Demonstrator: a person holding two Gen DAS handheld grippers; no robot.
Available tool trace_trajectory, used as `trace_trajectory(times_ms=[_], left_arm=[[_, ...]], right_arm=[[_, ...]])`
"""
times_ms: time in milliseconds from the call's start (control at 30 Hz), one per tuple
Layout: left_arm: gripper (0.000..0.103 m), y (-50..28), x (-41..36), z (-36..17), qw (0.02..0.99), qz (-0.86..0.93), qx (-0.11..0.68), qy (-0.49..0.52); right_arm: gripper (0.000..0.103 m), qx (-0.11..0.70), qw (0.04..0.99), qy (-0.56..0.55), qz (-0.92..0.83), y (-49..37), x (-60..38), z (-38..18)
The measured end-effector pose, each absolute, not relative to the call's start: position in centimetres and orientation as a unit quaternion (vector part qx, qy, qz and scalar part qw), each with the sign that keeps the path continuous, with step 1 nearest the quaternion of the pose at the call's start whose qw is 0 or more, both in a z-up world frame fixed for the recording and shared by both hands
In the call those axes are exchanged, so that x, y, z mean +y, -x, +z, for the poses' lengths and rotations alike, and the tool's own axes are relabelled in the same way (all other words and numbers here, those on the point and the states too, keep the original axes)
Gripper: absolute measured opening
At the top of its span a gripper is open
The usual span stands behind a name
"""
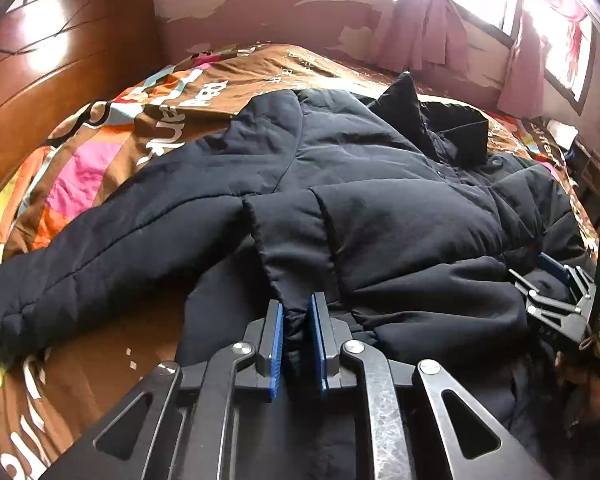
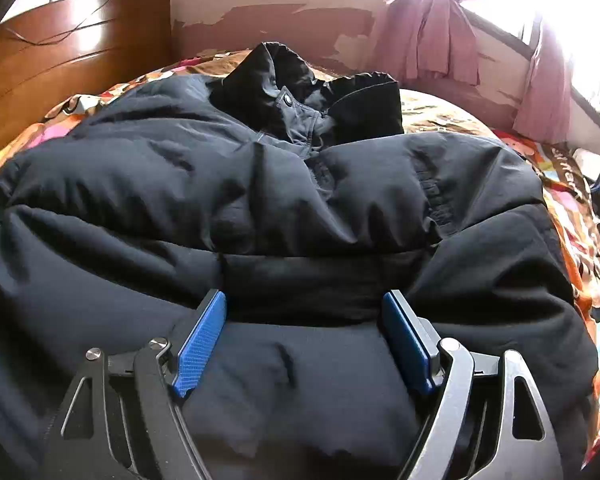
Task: Fold large clothes
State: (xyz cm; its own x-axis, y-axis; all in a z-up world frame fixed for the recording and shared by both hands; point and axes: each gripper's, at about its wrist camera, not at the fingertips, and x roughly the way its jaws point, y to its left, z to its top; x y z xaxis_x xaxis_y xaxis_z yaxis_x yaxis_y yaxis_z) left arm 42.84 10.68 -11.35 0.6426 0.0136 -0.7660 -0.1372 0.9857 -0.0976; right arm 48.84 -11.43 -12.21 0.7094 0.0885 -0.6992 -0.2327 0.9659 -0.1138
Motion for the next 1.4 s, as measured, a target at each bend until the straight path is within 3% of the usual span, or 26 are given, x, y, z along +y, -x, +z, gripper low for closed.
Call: trace_trajectory(times_ms=[233,300,367,433,467,700,967,1133,1400], left_arm=[[0.024,-42.4,11.5,-11.8,0.905,0.031,0.406,0.123],[0.035,-41.9,11.9,-11.5,0.904,0.024,0.404,0.135],[0.069,-40.9,12.7,-11.1,0.904,0.038,0.400,0.145],[0.085,-39.2,13.8,-10.4,0.908,0.075,0.383,0.152],[0.087,-38.5,14.3,-10.3,0.910,0.087,0.376,0.154],[0.087,-34.3,23.2,-11.5,0.878,0.173,0.390,0.218],[0.087,-29.6,34.9,-13.2,0.808,0.232,0.343,0.419],[0.087,-29.8,38.9,-14.6,0.799,0.267,0.324,0.431],[0.086,-31.1,43.2,-17.3,0.773,0.280,0.292,0.489]], right_arm=[[0.076,0.353,0.925,0.120,0.072,-48.2,-11.3,-12.5],[0.076,0.350,0.926,0.120,0.070,-48.0,-11.3,-12.6],[0.076,0.346,0.928,0.119,0.070,-47.9,-11.4,-12.6],[0.076,0.339,0.930,0.124,0.065,-47.7,-11.2,-12.6],[0.077,0.336,0.931,0.125,0.063,-47.6,-11.2,-12.6],[0.079,0.317,0.938,0.130,0.048,-46.7,-11.2,-12.1],[0.081,0.303,0.946,0.081,0.083,-45.4,-10.2,-5.8],[0.082,0.317,0.933,0.020,0.169,-45.7,-5.2,-3.1],[0.082,0.323,0.924,0.050,0.201,-47.7,4.1,-5.3]])
